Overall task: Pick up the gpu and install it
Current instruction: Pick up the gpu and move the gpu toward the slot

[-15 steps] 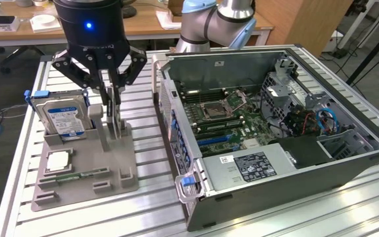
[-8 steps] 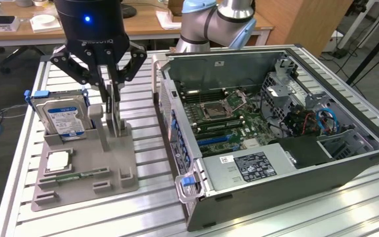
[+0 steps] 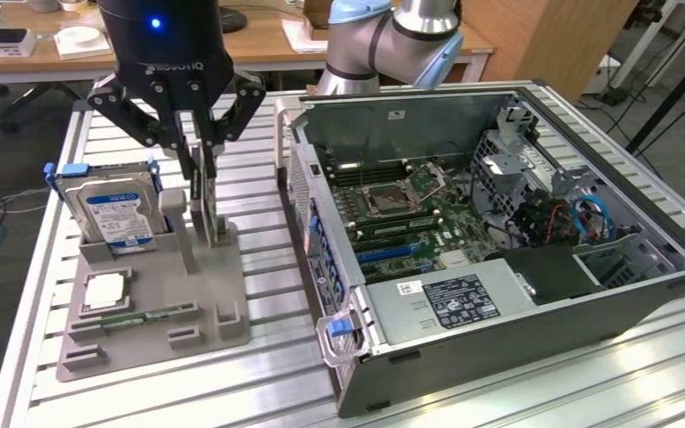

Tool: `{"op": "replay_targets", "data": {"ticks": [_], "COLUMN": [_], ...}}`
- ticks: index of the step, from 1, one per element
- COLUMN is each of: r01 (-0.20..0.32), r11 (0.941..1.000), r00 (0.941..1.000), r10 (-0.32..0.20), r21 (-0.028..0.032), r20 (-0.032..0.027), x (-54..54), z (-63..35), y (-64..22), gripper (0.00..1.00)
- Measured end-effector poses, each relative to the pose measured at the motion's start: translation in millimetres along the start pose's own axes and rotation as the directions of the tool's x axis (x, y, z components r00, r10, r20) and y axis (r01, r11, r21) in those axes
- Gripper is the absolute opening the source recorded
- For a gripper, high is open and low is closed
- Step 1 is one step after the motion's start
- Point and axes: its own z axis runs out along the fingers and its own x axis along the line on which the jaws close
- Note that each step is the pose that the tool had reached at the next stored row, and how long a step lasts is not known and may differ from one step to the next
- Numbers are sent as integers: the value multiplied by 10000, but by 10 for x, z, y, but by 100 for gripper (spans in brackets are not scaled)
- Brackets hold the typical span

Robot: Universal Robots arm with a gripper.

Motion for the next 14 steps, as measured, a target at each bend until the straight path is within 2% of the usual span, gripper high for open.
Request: {"op": "replay_targets", "data": {"ticks": [14], "r01": [1], "r11": [10000], "r00": [10000], "r10": [-1], "r21": [30], "r20": [2], "x": [-1], "z": [-69], "y": [1], "gripper": [26]}}
